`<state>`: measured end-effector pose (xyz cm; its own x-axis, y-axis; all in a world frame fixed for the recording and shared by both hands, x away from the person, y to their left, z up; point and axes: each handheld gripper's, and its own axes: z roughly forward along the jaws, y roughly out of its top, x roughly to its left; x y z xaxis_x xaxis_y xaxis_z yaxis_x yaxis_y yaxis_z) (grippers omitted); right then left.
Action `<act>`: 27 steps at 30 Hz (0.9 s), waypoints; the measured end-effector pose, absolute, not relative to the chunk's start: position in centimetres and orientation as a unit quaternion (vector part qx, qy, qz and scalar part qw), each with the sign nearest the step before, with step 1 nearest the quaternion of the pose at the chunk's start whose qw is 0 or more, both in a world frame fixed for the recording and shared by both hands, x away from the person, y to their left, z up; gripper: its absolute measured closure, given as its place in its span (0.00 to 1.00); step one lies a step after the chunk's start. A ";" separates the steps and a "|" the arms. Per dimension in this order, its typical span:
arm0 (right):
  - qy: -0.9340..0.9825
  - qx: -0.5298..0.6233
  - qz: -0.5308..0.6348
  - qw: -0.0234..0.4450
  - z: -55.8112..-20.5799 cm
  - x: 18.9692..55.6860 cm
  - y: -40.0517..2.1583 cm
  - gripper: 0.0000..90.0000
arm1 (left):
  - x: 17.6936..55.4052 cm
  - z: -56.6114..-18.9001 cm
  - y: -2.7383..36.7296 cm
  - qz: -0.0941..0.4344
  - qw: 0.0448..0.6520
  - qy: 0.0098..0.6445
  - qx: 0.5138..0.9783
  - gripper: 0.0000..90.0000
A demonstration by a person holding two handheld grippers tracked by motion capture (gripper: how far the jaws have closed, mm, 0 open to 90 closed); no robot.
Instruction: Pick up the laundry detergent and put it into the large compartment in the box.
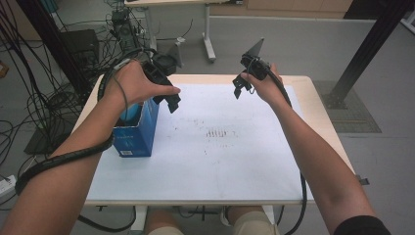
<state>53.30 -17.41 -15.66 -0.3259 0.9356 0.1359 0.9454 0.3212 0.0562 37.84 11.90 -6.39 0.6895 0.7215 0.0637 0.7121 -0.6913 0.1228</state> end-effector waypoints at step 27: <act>-0.808 -0.583 -0.065 0.058 -15.3 54.0 -18.3 0.08 | 34.9 -6.9 5.6 0.071 0.033 0.165 0.983 0.13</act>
